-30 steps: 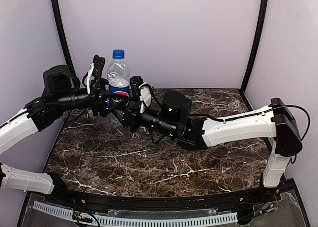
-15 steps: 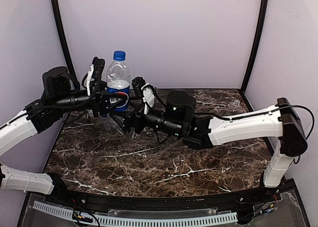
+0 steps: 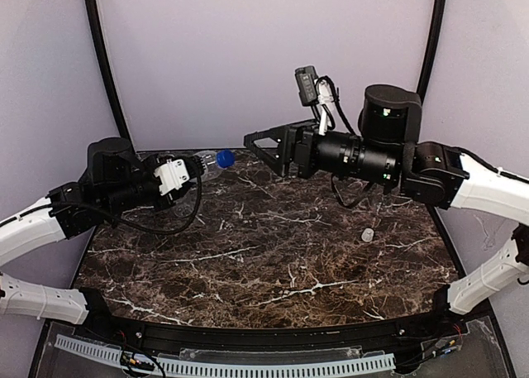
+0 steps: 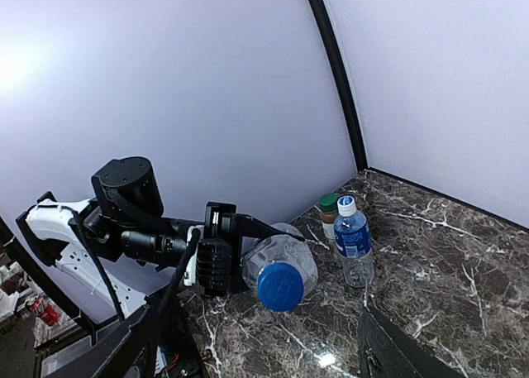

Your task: Unscrew the bottle caps

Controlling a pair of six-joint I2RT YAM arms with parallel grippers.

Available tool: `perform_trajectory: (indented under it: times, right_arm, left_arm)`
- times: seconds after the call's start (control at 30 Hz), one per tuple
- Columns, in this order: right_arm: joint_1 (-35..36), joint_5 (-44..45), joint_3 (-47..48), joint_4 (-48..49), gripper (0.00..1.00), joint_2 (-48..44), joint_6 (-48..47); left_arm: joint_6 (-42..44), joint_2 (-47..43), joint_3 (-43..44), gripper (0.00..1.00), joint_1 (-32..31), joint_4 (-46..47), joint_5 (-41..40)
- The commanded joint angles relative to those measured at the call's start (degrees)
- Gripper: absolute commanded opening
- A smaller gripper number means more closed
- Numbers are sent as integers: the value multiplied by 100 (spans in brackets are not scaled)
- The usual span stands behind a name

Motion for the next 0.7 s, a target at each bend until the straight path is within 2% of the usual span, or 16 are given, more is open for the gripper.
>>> perform_trajectory:
  times: [0.0, 0.23, 0.33, 0.43, 0.53, 0.67]
  right_arm:
    - [-31, 206, 578, -1257, 79, 511, 997]
    - [-64, 137, 1620, -1531, 78, 1237, 907]
    - [-172, -177, 1768, -1403, 73, 1442, 854]
    - [-390, -580, 1586, -1157, 67, 1459, 974]
    - [-606, -1059, 1157, -551, 54, 1380, 1283]
    - [-679, -1284, 1110, -394, 56, 1491, 1402]
  left_arm:
    - [1904, 31, 77, 27, -97, 321, -1265]
    - [2997, 144, 524, 24, -219, 517, -1663]
    - [3143, 114, 451, 24, -264, 539, -1650]
    - [3264, 72, 369, 24, -277, 604, -1652]
    - [3300, 63, 324, 24, -284, 674, -1641]
    - [3278, 82, 334, 24, -288, 681, -1627]
